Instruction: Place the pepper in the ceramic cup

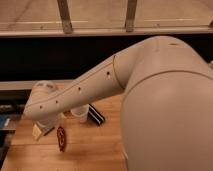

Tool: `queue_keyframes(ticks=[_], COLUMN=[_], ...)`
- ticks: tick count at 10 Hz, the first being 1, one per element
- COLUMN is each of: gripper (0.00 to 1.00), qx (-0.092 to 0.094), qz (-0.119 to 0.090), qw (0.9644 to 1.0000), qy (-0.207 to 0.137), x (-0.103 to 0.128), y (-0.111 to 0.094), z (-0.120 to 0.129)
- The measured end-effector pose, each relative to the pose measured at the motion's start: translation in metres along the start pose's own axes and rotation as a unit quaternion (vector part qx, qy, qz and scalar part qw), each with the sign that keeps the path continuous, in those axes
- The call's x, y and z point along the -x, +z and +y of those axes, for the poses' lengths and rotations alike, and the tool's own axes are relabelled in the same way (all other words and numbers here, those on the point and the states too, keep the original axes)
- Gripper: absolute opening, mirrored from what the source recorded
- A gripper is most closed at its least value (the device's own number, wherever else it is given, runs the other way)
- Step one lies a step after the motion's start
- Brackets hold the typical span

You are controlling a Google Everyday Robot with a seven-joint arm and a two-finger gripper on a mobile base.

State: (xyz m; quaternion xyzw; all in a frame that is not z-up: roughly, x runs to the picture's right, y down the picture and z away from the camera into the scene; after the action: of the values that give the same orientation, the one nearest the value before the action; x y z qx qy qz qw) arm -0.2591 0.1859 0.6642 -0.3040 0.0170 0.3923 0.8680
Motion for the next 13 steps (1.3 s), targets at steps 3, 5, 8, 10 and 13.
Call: queue_keyframes(ticks=[3, 5, 8, 10, 13], gripper=[0.80, 0.80, 0.80, 0.80, 0.80], qx=[-0.012, -0.010, -0.006, -0.007, -0.001], qz=[0.031, 0.042, 0.041, 0.042, 0.056], qw=[0.9994, 0.9991, 0.9991, 0.9991, 0.9985], qy=[0.006, 0.008, 0.002, 0.004, 0.004], x=[-0.006, -0.007, -0.008, -0.008, -0.007], y=[0.038, 0.059, 0.063, 0.063, 0.080], z=[-0.002, -0.002, -0.005, -0.006, -0.006])
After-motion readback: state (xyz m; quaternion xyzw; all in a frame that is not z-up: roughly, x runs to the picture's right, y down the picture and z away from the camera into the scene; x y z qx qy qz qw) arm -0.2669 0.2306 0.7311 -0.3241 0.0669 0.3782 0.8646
